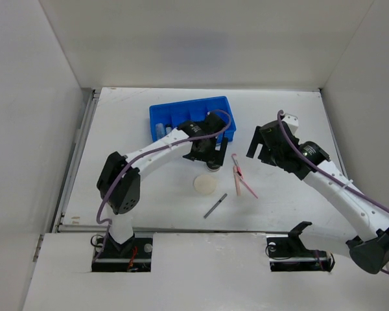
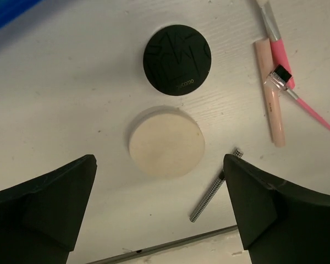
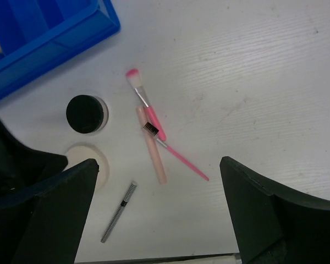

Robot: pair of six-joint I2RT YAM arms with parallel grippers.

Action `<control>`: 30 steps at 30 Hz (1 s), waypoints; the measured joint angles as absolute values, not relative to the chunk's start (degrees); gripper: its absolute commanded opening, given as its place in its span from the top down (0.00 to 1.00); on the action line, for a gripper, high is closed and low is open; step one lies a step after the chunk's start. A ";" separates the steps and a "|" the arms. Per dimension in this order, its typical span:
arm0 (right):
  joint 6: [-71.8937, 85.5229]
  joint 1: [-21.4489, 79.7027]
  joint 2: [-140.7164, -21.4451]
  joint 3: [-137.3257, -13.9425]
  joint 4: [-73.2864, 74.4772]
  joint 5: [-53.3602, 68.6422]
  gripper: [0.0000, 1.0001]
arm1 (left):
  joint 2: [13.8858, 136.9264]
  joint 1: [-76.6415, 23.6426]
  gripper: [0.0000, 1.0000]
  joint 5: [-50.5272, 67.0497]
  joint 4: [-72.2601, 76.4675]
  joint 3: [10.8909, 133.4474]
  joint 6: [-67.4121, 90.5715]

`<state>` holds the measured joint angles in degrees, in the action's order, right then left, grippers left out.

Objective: Organize the makeup

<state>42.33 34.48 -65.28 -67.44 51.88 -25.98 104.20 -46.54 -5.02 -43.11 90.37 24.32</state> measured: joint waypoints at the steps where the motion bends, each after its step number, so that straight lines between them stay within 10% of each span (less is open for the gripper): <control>1: 42.30 34.48 -65.30 -67.44 51.59 -25.67 0.02 | 105.27 -46.92 0.00 -4.99 -42.92 90.37 24.53; 16: 42.30 34.48 -64.86 -67.44 51.35 -25.17 0.02 | 122.30 -47.57 0.03 -5.26 -40.32 96.86 26.44; 30: 42.28 34.48 -64.12 -67.44 51.35 -25.52 0.02 | 127.68 -47.62 0.39 -6.90 -39.03 102.54 26.17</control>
